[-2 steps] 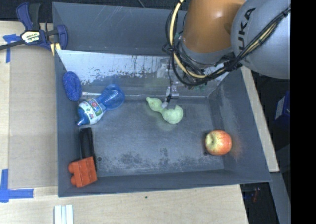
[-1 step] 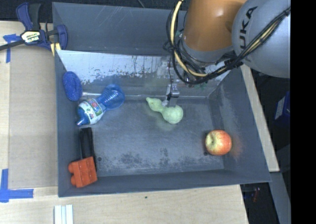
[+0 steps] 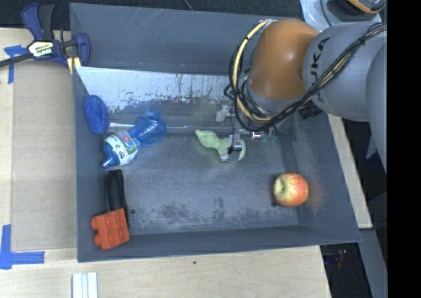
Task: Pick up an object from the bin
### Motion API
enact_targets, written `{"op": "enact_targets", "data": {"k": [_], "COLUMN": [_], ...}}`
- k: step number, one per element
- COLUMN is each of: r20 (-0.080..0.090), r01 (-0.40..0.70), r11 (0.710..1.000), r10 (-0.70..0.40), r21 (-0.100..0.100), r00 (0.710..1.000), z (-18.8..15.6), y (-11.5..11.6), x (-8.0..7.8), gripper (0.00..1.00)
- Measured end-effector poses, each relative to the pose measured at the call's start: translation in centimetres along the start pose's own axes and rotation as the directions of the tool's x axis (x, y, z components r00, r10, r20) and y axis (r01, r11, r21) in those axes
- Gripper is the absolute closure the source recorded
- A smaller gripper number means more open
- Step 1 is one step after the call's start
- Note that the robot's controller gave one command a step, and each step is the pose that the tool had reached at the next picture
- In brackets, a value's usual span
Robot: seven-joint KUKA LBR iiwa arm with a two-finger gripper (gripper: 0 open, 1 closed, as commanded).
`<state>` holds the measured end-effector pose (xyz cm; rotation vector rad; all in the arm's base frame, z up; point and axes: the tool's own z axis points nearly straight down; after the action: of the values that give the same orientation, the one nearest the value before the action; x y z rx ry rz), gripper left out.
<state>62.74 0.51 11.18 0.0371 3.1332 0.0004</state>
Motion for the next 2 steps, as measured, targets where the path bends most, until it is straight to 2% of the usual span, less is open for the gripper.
{"op": "enact_targets", "data": {"k": [1,2], "r20": [-0.006,0.003], "r01": [-0.031,-0.109], "r11": [1.000,0.994], "r10": [0.031,0.109], "r21": [0.000,0.000], "r00": [0.999,0.994], "z": [3.4,0.6], "y": [-0.6,-0.3], "x": [0.2,0.1], "gripper": [0.00,0.00]}}
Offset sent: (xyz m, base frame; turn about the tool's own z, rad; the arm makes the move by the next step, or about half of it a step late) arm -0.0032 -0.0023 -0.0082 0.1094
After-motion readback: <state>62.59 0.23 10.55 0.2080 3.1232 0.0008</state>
